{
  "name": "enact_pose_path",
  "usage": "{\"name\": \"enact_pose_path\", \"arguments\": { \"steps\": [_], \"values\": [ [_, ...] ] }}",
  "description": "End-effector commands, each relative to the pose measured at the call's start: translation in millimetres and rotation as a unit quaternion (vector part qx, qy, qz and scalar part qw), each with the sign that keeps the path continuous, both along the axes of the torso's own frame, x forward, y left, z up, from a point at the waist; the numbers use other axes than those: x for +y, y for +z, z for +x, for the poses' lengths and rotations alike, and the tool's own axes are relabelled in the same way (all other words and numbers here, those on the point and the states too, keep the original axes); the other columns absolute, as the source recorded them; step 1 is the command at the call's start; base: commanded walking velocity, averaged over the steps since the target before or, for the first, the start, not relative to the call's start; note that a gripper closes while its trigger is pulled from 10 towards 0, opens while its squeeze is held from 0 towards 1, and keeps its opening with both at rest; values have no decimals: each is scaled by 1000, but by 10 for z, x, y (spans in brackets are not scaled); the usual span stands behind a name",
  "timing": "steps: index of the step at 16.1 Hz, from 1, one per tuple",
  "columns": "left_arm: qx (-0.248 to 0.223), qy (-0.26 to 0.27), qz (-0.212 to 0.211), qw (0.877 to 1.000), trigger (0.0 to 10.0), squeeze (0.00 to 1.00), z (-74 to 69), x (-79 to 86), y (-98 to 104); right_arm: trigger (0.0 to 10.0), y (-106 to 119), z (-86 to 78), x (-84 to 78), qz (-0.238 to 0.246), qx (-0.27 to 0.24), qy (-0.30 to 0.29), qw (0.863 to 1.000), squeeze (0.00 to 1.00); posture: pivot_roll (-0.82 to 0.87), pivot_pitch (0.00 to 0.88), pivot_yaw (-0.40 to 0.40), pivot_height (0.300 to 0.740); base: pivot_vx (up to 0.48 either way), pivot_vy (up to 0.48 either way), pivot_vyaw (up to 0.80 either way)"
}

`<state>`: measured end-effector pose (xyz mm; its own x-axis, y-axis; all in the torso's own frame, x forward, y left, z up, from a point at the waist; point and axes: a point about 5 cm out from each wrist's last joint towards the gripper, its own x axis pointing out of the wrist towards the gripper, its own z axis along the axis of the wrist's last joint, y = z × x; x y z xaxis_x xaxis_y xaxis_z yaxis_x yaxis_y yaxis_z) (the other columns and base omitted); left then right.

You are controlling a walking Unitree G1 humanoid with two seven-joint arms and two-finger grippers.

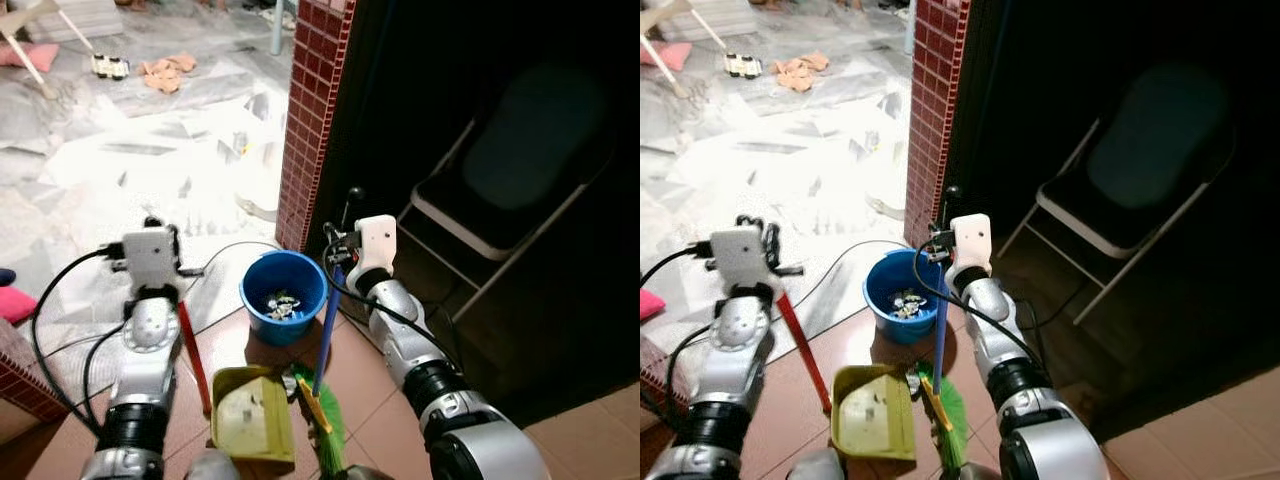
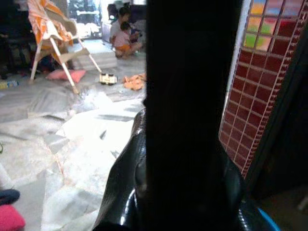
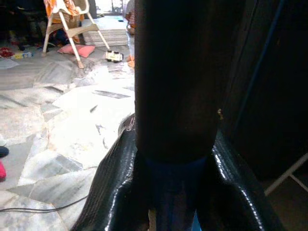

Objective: Sweep floor

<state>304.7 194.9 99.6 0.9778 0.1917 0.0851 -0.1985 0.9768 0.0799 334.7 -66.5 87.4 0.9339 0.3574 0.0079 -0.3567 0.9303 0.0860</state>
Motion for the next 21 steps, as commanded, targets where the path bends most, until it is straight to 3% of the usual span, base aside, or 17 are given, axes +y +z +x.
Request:
{"name": "enact_pose_path", "arguments": {
  "steps": [1,3,5,8,14,18,19,21],
  "values": [
    [-49,-4,4,999,10000,0,44,-88,247,10000,127,58,-41,21,-19,-8,1000,0,121,0,-92,740,0,0,0],
    [-89,-2,-6,996,10000,0,53,-197,494,10000,192,67,31,41,-21,7,999,0,113,0,-100,740,0,0,0],
    [-111,10,7,994,10000,0,20,-260,699,10000,160,9,82,10,-29,32,999,0,129,0,-109,740,0,0,0],
    [-122,38,26,991,10000,0,-69,-180,809,10000,75,-57,55,2,-18,38,999,0,143,11,-107,740,0,0,0],
    [-89,108,104,985,10000,0,-180,205,767,10000,20,-82,-144,-13,0,19,1000,0,123,18,-107,740,0,0,0],
    [-45,121,103,986,10000,0,-207,252,605,10000,-2,-121,-241,-20,20,13,999,0,107,38,-111,740,0,0,0],
    [-43,117,107,986,10000,0,-196,241,569,10000,-24,-145,-234,-24,32,31,999,0,104,42,-118,740,0,0,0],
    [-45,117,98,987,10000,0,-168,235,536,10000,-88,-271,-122,-23,66,142,987,0,92,55,-125,740,0,0,0]
  ]
}}
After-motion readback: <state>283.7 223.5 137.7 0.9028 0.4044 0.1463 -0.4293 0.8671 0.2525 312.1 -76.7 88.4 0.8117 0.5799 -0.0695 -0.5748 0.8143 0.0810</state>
